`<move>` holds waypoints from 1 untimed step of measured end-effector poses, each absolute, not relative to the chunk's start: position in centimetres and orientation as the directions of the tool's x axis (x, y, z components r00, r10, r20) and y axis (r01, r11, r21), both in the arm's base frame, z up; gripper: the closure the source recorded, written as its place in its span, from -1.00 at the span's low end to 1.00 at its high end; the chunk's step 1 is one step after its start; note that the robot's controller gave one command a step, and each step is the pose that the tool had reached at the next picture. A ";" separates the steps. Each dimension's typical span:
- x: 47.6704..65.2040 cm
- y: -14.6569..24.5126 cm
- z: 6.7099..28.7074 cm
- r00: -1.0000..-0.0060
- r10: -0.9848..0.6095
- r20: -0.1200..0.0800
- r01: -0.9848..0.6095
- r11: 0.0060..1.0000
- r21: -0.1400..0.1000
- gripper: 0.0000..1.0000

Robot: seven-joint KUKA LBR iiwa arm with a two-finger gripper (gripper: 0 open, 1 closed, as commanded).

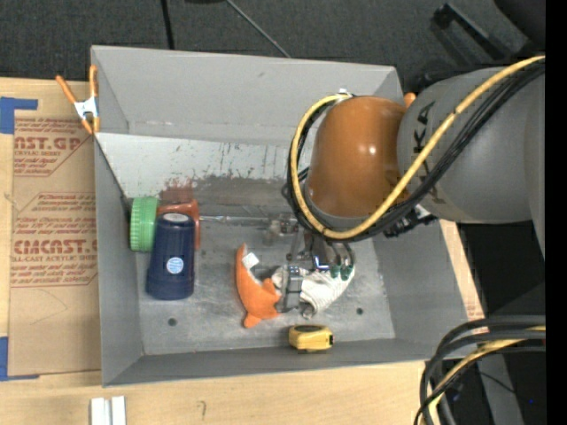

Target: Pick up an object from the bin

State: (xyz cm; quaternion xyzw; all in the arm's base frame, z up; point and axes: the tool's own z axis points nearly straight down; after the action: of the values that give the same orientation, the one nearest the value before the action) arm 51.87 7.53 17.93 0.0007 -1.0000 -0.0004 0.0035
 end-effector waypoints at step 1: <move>52.0 7.5 18.4 -1.000 -0.001 -0.001 -0.001 1.000 0.001 -1.00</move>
Offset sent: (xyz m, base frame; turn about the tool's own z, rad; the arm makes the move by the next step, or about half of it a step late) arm 0.0040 -0.0122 -0.1093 0.2216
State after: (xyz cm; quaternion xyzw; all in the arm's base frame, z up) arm 52.04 7.49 18.38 0.0005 -1.0000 -0.0006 -0.0003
